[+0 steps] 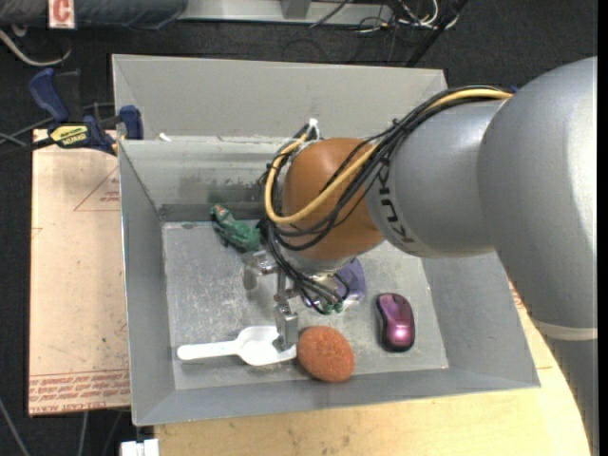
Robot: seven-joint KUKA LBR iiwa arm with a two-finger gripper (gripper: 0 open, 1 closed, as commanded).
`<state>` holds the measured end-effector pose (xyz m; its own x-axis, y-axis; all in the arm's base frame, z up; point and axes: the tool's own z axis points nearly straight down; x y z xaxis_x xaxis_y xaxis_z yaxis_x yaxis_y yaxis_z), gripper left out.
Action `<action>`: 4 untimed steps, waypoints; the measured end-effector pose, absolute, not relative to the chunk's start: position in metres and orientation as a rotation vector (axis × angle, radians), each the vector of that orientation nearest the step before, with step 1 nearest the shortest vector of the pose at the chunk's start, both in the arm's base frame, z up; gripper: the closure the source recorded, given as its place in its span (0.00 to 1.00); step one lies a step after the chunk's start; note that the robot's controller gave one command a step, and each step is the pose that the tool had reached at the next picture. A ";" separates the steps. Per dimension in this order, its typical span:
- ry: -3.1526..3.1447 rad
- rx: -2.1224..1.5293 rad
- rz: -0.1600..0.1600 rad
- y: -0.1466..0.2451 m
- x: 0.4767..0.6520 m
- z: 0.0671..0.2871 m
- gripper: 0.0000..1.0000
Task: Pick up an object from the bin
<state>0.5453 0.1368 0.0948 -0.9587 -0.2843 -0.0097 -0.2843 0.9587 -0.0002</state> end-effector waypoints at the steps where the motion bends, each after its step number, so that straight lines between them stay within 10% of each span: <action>1: 3.067 -0.709 0.010 0.132 0.526 0.072 0.00; 2: 2.920 -1.125 0.001 0.140 0.519 0.070 1.00; 3: 2.920 -1.125 0.001 0.140 0.519 0.070 1.00; 4: 2.909 -1.146 0.003 0.135 0.522 0.158 1.00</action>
Offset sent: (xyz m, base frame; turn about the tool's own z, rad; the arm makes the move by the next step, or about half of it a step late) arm -0.0274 0.0023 -0.0248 -0.4509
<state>0.5223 0.1347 0.1585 -0.7312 -0.6821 -0.0143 -0.6821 0.7313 -0.0034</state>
